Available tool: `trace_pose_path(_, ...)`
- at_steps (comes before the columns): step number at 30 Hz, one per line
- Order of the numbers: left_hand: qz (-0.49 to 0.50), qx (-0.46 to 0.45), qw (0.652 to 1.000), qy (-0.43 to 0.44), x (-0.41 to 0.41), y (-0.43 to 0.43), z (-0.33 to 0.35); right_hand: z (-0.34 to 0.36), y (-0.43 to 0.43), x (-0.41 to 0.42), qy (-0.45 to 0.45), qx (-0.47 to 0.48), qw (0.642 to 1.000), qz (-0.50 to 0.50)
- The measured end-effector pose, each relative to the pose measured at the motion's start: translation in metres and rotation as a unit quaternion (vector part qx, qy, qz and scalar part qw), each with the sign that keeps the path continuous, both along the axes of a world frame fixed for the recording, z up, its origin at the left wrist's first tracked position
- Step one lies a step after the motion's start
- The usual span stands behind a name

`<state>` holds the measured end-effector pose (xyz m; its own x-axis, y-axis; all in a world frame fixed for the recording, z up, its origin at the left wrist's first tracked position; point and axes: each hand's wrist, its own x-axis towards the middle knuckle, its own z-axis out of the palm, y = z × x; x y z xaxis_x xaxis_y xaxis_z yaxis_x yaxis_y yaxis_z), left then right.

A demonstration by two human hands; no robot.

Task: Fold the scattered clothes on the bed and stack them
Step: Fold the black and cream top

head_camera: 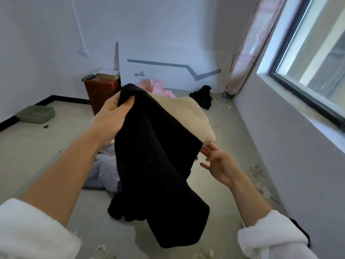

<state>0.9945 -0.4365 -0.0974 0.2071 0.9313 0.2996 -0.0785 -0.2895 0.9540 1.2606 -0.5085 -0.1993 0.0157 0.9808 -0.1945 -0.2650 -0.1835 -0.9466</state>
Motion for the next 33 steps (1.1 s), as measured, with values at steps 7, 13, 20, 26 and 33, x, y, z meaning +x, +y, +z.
trace_pose_path(7, -0.058, -0.041, 0.997, 0.015, -0.015, -0.02, -0.002, -0.022, 0.007, -0.036, -0.156, -0.072, 0.983, -0.063)
trace_pose_path(13, -0.041, -0.153, 0.987, 0.0, -0.053, -0.028, -0.014, 0.035, 0.024, -0.009, -0.29, 0.026, 0.93, -0.223)
trace_pose_path(20, -0.071, -0.205, 0.976, -0.033, -0.055, -0.04, -0.013, 0.066, 0.033, -0.047, 0.025, 0.165, 0.976, -0.139)
trace_pose_path(26, -0.046, -0.21, 0.976, -0.028, -0.071, -0.041, -0.006, -0.057, -0.002, -0.092, 0.022, -0.179, 0.973, 0.143)
trace_pose_path(33, -0.031, -0.23, 0.972, -0.028, -0.08, -0.047, -0.017, -0.043, -0.002, -0.084, -0.052, -0.134, 0.98, 0.134)
